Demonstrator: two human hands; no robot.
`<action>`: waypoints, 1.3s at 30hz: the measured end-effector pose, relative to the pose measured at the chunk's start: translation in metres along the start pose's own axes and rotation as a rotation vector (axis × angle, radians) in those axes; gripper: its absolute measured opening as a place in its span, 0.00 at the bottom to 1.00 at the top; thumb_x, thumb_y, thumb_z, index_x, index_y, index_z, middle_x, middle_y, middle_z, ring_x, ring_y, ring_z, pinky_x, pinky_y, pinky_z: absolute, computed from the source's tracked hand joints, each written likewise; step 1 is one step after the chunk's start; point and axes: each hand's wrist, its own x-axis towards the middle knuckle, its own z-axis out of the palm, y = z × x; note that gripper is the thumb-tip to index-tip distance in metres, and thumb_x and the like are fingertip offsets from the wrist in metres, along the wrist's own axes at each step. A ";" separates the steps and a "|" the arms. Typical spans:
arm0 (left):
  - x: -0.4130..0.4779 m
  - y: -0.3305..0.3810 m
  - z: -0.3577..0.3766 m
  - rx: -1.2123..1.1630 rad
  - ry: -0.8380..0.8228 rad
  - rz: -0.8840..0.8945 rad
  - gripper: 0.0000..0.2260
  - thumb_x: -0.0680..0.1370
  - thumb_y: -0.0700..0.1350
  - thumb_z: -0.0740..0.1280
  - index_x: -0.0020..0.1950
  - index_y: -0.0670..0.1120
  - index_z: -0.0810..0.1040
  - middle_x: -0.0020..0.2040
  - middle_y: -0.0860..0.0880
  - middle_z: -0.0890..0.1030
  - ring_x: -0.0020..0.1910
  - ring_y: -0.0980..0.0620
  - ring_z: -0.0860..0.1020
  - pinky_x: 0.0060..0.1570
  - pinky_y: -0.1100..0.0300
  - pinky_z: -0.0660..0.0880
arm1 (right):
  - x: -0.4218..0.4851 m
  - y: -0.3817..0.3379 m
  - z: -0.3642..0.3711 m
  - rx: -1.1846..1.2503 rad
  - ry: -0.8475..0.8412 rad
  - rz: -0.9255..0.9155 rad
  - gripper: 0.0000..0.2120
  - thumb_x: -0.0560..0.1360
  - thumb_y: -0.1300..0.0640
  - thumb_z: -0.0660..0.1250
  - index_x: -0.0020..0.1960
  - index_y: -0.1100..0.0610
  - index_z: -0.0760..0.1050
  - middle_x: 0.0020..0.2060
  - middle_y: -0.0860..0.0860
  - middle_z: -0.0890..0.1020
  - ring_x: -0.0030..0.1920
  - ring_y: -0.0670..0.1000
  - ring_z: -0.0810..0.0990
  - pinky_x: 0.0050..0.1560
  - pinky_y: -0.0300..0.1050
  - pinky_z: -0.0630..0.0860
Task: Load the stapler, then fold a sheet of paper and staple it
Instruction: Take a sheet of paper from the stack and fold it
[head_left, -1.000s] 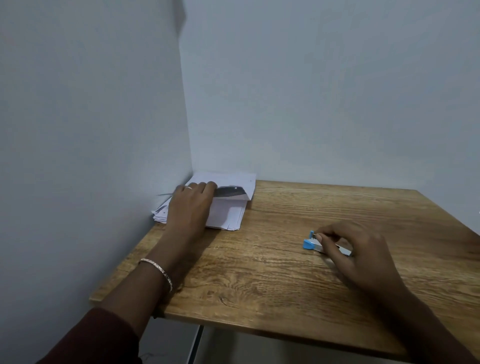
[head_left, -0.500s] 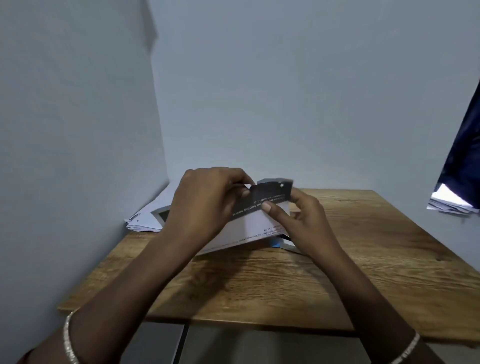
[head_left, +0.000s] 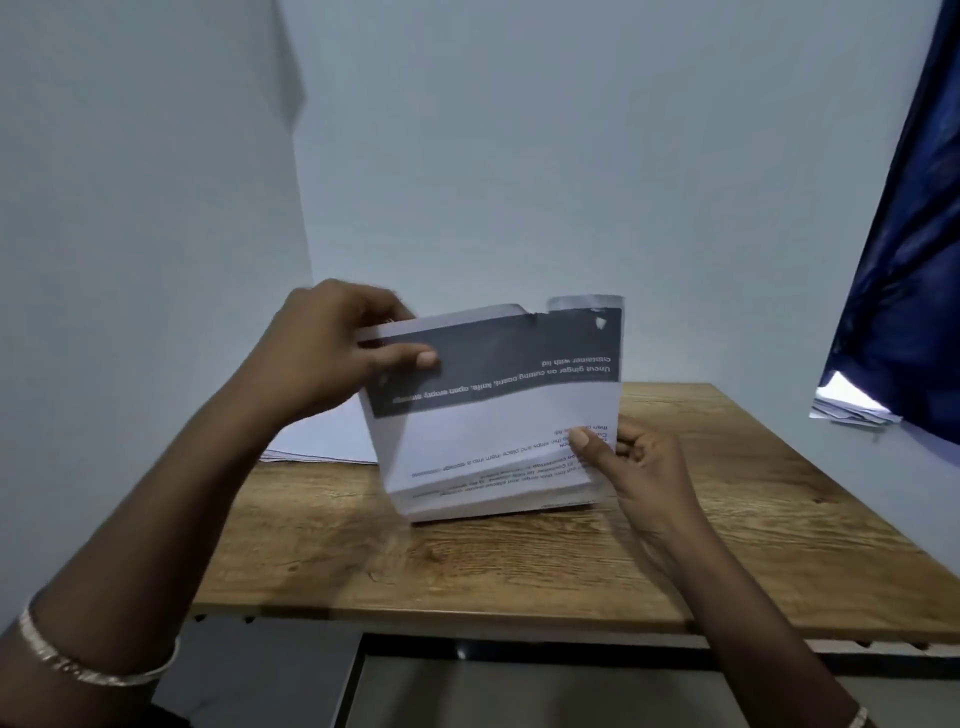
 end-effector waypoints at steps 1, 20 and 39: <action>-0.007 -0.012 0.000 -0.133 -0.002 -0.069 0.12 0.67 0.58 0.78 0.45 0.53 0.86 0.37 0.52 0.87 0.41 0.49 0.85 0.41 0.57 0.77 | -0.003 0.003 -0.004 0.028 0.036 0.013 0.11 0.70 0.54 0.77 0.52 0.52 0.87 0.48 0.53 0.89 0.50 0.51 0.88 0.47 0.39 0.83; -0.095 -0.061 0.059 -0.483 0.419 -0.024 0.07 0.77 0.36 0.73 0.51 0.46 0.85 0.50 0.51 0.87 0.54 0.52 0.84 0.58 0.53 0.80 | 0.000 -0.029 0.040 -0.161 -0.016 -0.374 0.14 0.69 0.72 0.76 0.45 0.54 0.86 0.42 0.47 0.89 0.46 0.48 0.88 0.46 0.39 0.82; -0.131 -0.075 0.079 -0.563 0.067 -0.041 0.05 0.77 0.44 0.71 0.48 0.45 0.85 0.45 0.52 0.86 0.46 0.56 0.84 0.46 0.65 0.78 | -0.038 0.024 0.019 -0.264 -0.363 -0.052 0.09 0.73 0.64 0.76 0.50 0.53 0.87 0.47 0.52 0.89 0.51 0.52 0.87 0.55 0.48 0.83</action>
